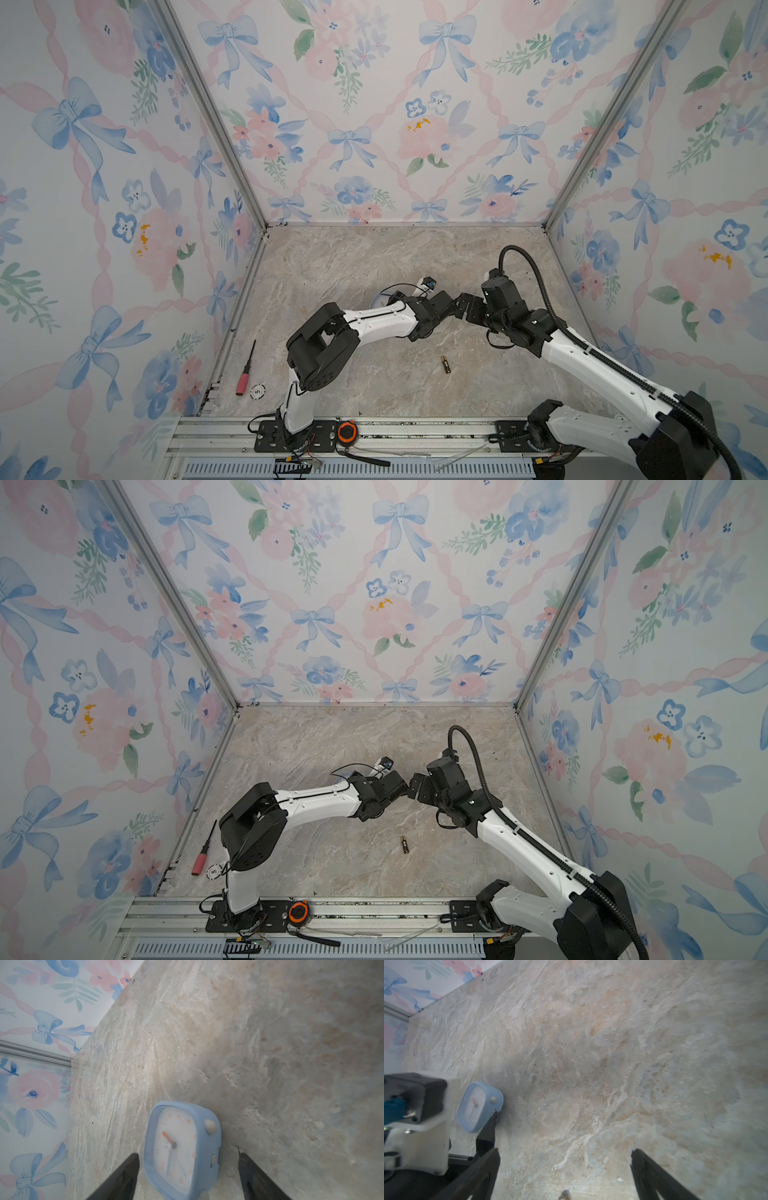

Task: Insert the battery into the alarm
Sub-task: Adjust the alarm at the center of the board.

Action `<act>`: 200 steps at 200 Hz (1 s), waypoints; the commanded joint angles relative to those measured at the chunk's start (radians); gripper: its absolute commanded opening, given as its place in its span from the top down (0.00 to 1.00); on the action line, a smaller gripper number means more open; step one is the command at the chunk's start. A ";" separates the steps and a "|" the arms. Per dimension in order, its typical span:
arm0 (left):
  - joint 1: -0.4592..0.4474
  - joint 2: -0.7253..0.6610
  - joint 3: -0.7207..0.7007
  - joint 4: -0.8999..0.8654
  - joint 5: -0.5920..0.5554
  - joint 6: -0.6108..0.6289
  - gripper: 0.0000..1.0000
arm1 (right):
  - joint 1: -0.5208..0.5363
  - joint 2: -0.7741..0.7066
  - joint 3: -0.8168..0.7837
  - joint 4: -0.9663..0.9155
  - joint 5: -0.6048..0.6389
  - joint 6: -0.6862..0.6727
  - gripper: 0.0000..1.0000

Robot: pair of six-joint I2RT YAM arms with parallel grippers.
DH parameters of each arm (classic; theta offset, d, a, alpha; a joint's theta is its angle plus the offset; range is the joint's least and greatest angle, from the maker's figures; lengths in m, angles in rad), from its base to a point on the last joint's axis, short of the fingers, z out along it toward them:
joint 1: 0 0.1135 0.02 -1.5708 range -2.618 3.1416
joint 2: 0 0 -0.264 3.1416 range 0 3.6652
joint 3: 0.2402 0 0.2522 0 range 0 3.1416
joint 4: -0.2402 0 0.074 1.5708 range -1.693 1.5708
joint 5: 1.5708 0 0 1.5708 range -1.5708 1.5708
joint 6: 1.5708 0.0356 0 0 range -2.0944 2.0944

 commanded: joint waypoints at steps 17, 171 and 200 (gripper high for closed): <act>0.133 -0.191 -0.057 0.016 0.194 -0.086 0.25 | 0.097 0.146 0.072 0.145 -0.124 -0.029 0.00; 0.566 -0.195 -0.359 0.446 0.943 -0.235 0.53 | 0.098 0.712 0.102 0.782 -0.433 0.282 0.08; 0.565 -0.192 -0.395 0.463 0.941 -0.242 0.54 | 0.101 0.762 0.119 0.816 -0.452 0.314 0.12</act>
